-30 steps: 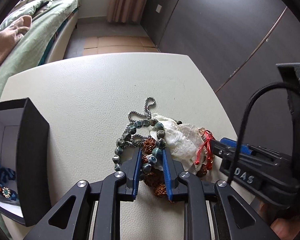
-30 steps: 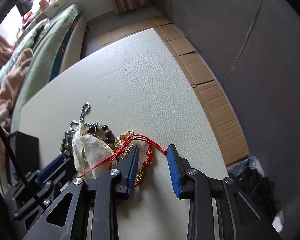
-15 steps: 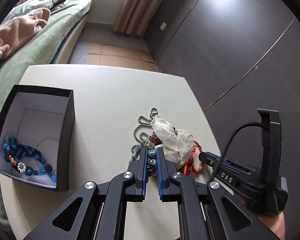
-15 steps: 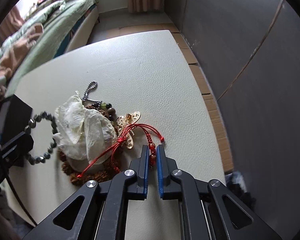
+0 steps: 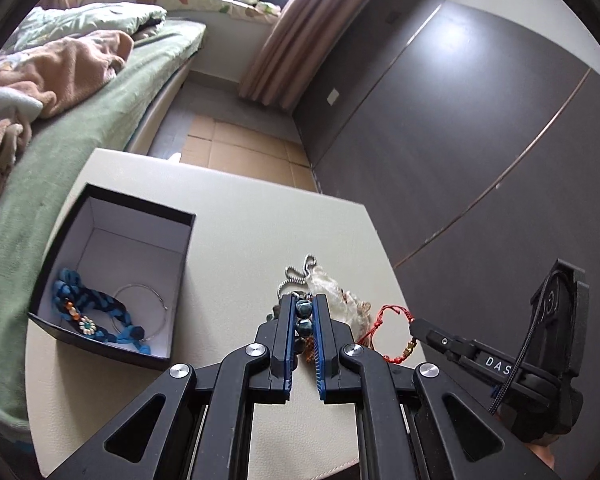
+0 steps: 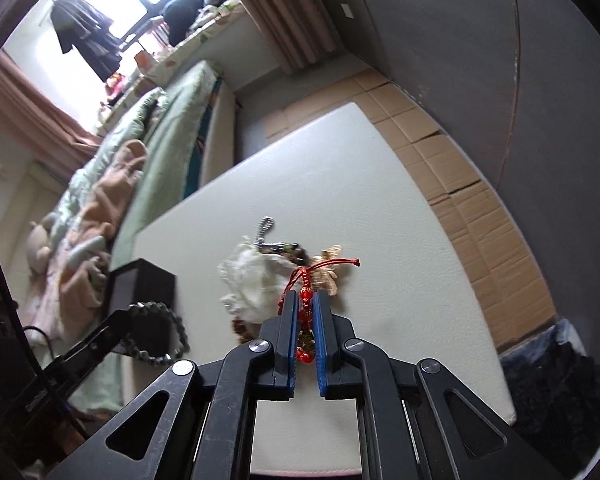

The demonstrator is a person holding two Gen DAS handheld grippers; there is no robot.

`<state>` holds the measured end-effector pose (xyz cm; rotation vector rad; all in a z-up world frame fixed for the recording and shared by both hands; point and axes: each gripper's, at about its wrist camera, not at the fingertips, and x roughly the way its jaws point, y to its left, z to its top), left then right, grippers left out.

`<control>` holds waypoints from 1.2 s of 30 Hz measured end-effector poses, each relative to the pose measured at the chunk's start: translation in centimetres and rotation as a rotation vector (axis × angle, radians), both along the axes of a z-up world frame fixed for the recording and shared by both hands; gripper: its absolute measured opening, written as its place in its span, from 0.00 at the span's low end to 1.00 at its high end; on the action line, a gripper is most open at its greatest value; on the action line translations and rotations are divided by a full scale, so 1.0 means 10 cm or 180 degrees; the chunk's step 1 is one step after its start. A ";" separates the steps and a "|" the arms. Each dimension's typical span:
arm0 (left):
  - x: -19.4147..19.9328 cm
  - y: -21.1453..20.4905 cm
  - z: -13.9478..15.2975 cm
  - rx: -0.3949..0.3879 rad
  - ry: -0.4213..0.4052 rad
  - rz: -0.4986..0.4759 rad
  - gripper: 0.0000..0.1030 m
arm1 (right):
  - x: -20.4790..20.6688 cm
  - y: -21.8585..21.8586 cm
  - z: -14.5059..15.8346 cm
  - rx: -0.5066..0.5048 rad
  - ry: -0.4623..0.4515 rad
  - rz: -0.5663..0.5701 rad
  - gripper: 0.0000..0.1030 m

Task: Organize jewelry
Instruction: 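Drop the bead bracelet and red string bracelet into the black box with both grippers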

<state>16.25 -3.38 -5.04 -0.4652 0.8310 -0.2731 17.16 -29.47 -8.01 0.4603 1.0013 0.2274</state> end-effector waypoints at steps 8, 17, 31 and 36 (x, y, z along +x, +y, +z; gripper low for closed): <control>-0.02 0.34 0.17 -0.0116 -0.0202 0.0302 0.08 | 0.03 0.19 0.15 0.0377 -0.0249 0.0050 0.08; -0.01 0.66 0.22 -0.0114 -0.0273 0.0570 0.08 | 0.09 0.51 0.30 0.0633 -0.0440 0.0221 0.08; 0.03 1.15 0.05 -0.0153 -0.0013 0.1201 0.55 | 0.23 1.10 0.37 0.0819 -0.0521 0.0565 0.08; -0.08 1.24 0.13 -0.0081 -0.0087 0.1358 0.56 | 0.25 1.28 0.37 0.0925 -0.0541 0.0684 0.08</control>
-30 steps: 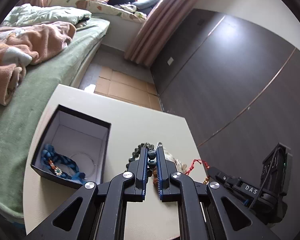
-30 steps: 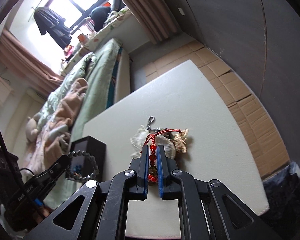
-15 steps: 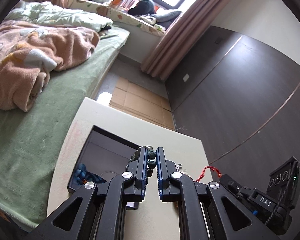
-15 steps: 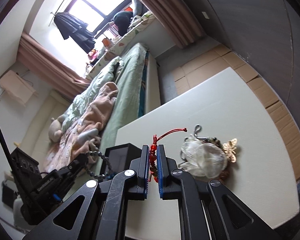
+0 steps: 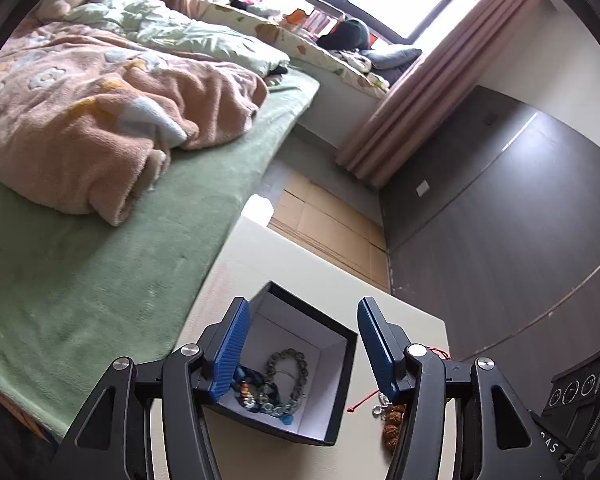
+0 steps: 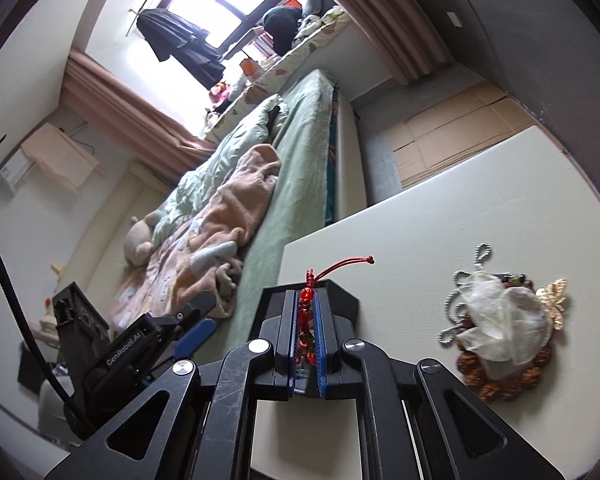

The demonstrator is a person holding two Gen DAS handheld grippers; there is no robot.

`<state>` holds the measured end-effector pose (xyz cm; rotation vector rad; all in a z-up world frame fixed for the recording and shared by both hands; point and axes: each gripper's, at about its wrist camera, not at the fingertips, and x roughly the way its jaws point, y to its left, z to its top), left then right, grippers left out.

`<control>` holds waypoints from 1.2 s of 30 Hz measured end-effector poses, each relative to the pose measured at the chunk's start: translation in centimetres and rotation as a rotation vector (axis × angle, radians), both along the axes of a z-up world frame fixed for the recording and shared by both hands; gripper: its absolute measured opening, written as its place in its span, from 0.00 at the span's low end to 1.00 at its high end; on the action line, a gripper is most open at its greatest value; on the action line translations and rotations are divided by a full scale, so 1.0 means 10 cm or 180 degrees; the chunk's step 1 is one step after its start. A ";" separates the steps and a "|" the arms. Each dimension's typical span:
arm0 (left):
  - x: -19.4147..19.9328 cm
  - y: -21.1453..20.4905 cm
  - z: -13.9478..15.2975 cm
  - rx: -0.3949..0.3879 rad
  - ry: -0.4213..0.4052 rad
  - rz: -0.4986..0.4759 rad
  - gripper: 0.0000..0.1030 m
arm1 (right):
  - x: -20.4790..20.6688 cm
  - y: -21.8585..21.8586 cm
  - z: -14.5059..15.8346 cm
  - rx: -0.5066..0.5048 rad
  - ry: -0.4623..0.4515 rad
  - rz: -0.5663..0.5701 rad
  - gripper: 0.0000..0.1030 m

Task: Organize jewelry
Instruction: 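Drop the bead bracelet and red string bracelet into the black box with both grippers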

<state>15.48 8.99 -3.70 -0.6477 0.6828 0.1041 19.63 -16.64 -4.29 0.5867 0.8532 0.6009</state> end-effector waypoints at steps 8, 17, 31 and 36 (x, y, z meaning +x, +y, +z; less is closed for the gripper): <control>-0.08 0.12 0.01 0.0019 0.0023 0.0233 0.59 | 0.09 0.38 -0.05 0.0069 0.0061 0.0177 0.08; -0.06 0.10 -0.02 0.0068 0.0088 0.0177 0.60 | 0.24 0.61 -0.22 -0.0209 0.0266 0.0222 0.63; -0.07 -0.25 0.00 0.0386 0.0192 -0.0107 0.66 | -0.06 -0.15 -0.12 -0.0500 0.0266 -0.0320 0.68; -0.10 -0.49 0.10 0.0552 0.0074 -0.0261 0.86 | -0.17 -0.36 -0.06 -0.0512 0.0236 -0.0500 0.89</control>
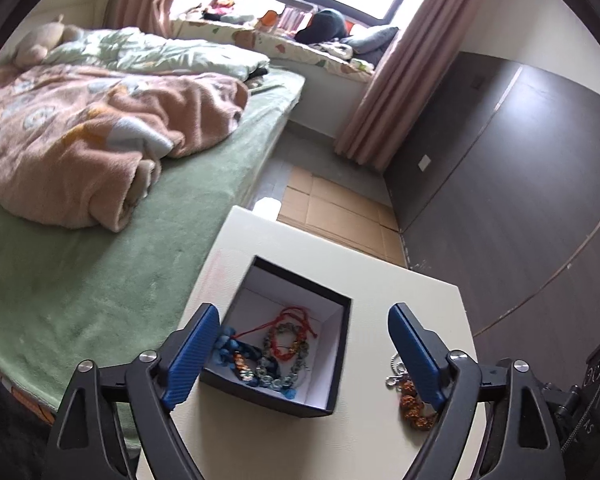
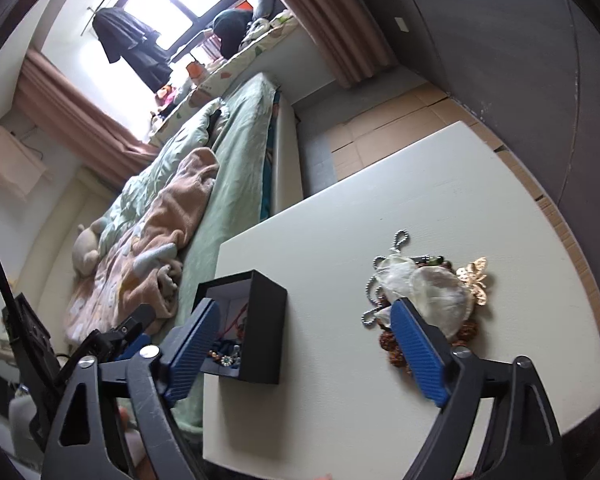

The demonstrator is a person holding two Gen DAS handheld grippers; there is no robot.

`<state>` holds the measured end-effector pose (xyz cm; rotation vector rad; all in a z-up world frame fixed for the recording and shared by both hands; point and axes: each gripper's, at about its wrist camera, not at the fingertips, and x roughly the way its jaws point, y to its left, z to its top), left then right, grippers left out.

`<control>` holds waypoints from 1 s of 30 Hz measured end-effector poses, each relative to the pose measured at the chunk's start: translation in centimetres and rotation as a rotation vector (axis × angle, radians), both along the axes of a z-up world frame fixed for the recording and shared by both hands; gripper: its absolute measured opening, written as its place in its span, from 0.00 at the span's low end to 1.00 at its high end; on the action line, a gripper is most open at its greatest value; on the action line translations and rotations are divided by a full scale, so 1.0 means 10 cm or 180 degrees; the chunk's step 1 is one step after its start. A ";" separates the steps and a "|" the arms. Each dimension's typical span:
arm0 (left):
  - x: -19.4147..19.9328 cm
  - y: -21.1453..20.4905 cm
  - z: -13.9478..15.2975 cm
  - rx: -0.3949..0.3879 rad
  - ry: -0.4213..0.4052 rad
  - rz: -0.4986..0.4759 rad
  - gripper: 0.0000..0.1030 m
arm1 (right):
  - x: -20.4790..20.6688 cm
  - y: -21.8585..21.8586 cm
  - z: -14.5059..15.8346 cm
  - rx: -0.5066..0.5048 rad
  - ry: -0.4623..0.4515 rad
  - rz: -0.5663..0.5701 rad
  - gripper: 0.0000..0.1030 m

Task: Organize jewelry
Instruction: 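Drop the bead bracelet and red string bracelet into the black box with both grippers, then grasp the white cloth pouch with the left gripper while the right grasps the brown bead bracelet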

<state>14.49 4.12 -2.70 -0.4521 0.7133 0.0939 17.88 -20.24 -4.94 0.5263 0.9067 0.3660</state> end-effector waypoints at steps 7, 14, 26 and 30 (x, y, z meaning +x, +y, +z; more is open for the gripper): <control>0.09 -0.40 0.08 0.0213 0.0002 -0.0381 0.87 | -0.06 -0.27 -0.01 0.0018 0.0105 -0.0082 0.93; 0.25 -0.73 0.09 0.0308 0.0138 -0.0728 0.87 | -0.11 -0.60 0.01 -0.0055 0.0105 -0.0232 0.93; 0.77 -1.34 -0.29 0.0259 0.0655 -0.1442 0.73 | -0.03 -1.03 -0.24 -0.0030 0.0430 -0.0355 0.93; 0.87 -1.56 -0.48 0.0220 0.0735 -0.1694 0.73 | 0.00 -1.13 -0.27 -0.0057 0.0509 -0.0477 0.93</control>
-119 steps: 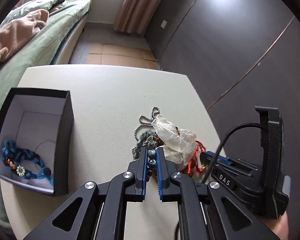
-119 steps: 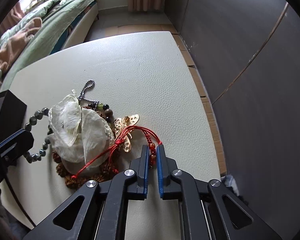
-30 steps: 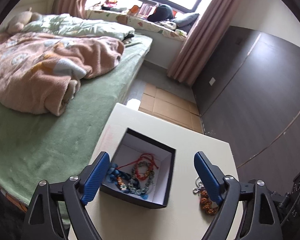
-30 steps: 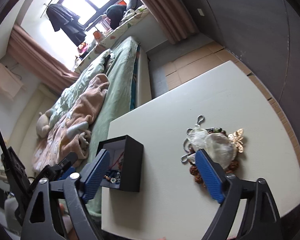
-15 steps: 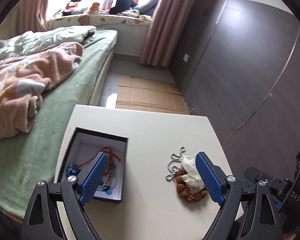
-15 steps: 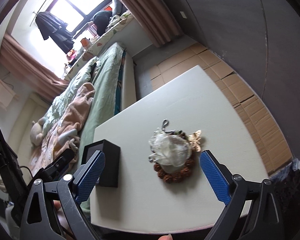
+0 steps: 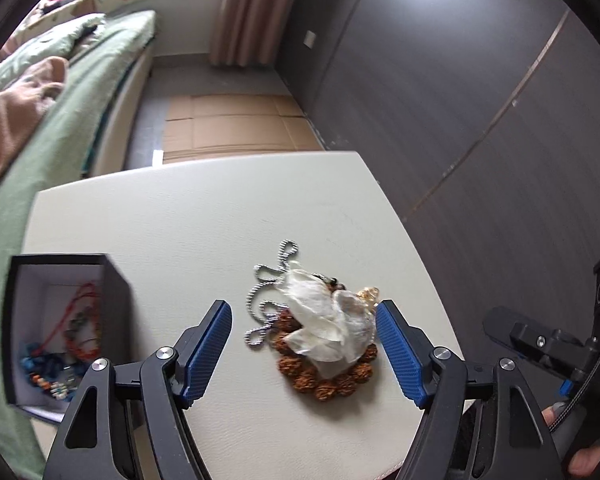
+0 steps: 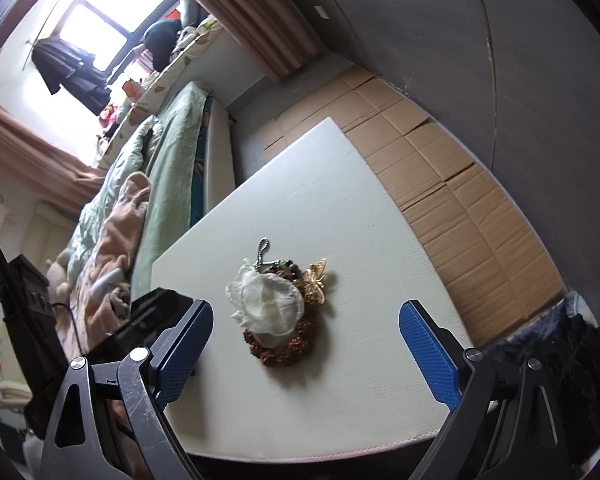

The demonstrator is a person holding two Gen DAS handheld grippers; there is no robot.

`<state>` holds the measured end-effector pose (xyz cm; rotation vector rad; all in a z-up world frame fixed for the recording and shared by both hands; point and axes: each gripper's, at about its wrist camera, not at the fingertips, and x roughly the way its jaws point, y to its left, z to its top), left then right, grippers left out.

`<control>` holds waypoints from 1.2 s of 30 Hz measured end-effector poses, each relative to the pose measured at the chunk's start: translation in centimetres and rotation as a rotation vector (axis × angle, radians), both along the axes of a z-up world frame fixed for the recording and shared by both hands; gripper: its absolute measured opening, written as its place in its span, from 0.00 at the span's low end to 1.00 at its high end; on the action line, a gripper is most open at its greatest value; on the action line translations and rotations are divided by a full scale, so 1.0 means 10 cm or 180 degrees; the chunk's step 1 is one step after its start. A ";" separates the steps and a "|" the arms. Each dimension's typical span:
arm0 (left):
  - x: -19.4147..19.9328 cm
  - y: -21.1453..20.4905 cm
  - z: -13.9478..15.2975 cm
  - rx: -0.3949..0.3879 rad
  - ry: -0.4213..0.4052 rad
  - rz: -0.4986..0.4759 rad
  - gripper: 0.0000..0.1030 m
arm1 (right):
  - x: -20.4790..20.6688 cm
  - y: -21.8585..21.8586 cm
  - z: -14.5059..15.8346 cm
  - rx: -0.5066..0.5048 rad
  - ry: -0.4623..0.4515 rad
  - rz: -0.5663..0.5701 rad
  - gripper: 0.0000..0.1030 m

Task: Organize jewelry
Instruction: 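Grasp the white cloth pouch with the left gripper while the right grasps the brown bead bracelet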

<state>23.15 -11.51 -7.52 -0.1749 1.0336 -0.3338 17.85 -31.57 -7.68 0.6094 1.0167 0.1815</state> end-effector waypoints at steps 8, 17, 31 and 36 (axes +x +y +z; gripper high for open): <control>0.19 -0.25 -0.35 0.0172 0.0083 -0.0272 0.59 | 0.14 -0.05 -0.07 -0.0432 0.0246 -0.0120 0.93; 0.25 0.06 -0.29 -0.0009 0.0098 -0.0247 0.00 | 0.36 0.04 -0.20 -0.0514 0.0387 -0.0030 0.93; 0.23 0.60 0.06 -0.0321 -0.0084 0.0139 0.00 | 0.50 0.48 -0.41 -0.0468 0.0539 0.0330 0.67; 0.23 0.69 0.08 -0.0358 -0.0076 0.0188 0.00 | 0.54 0.70 -0.54 -0.0601 0.0701 0.0461 0.49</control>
